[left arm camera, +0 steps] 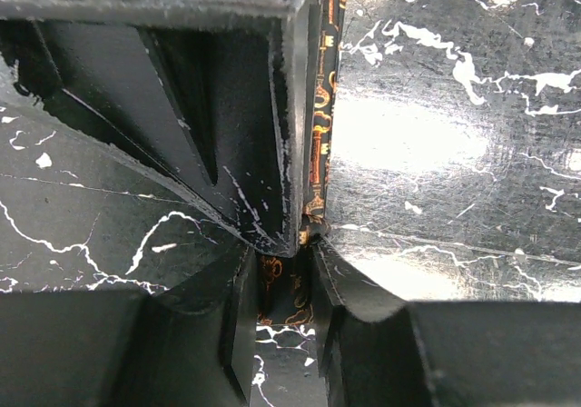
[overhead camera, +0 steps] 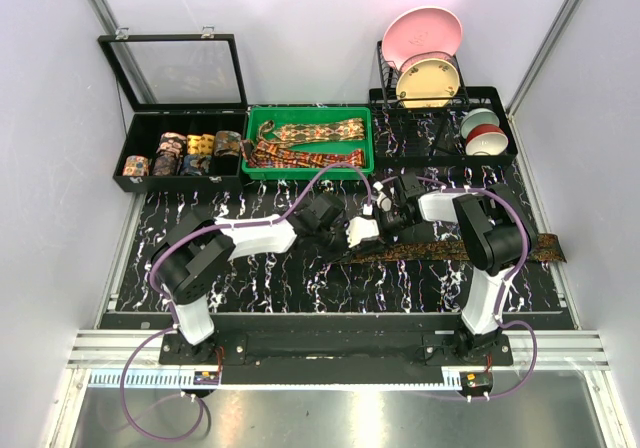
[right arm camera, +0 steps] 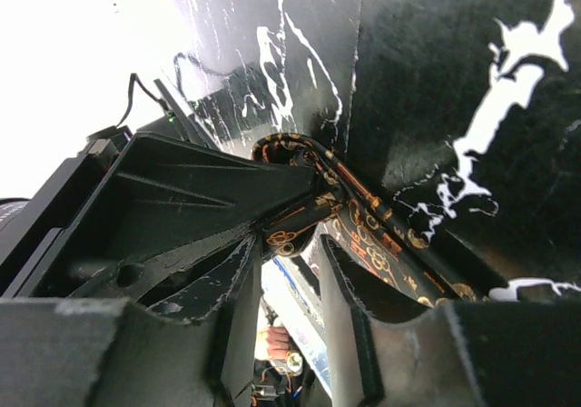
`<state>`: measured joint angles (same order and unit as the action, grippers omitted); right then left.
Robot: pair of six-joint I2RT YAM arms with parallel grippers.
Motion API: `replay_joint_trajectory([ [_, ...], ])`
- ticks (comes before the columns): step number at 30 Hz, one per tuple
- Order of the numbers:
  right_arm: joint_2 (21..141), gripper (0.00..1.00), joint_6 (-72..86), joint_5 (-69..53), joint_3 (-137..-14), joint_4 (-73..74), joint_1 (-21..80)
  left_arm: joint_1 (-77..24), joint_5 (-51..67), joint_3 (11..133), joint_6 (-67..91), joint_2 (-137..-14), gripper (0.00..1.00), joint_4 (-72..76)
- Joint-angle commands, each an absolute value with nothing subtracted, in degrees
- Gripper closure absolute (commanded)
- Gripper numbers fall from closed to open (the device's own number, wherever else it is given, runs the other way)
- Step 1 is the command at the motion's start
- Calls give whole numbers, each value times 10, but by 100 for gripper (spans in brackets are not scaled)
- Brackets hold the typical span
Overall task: Roll the ties
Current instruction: Roll the tie at the center of the board.
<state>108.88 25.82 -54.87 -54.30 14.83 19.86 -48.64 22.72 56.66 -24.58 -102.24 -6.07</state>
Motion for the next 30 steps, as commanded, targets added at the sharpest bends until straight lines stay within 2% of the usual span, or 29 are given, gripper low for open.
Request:
replay_joint_trajectory([
  [1, 1105, 65, 265, -562, -543, 105, 206, -482, 219, 564, -244, -1056, 70, -108],
  [4, 1104, 74, 259, -566, -541, 106, 205, -482, 217, 569, -243, -1059, 68, -113],
  [7, 1105, 96, 251, -569, -542, 112, 205, -481, 218, 570, -243, -1057, 65, -113],
  [8, 1110, 100, 247, -569, -545, 119, 205, -481, 216, 571, -242, -1056, 65, -113],
  [16, 1115, 100, 219, -498, -563, 184, 204, -463, 265, 558, -228, -997, 37, -63],
  [24, 1114, 100, 196, -443, -573, 225, 200, -426, 344, 518, -200, -940, 26, 42],
  [30, 1116, 100, 196, -431, -587, 236, 193, -428, 386, 496, -256, -959, 15, 33],
])
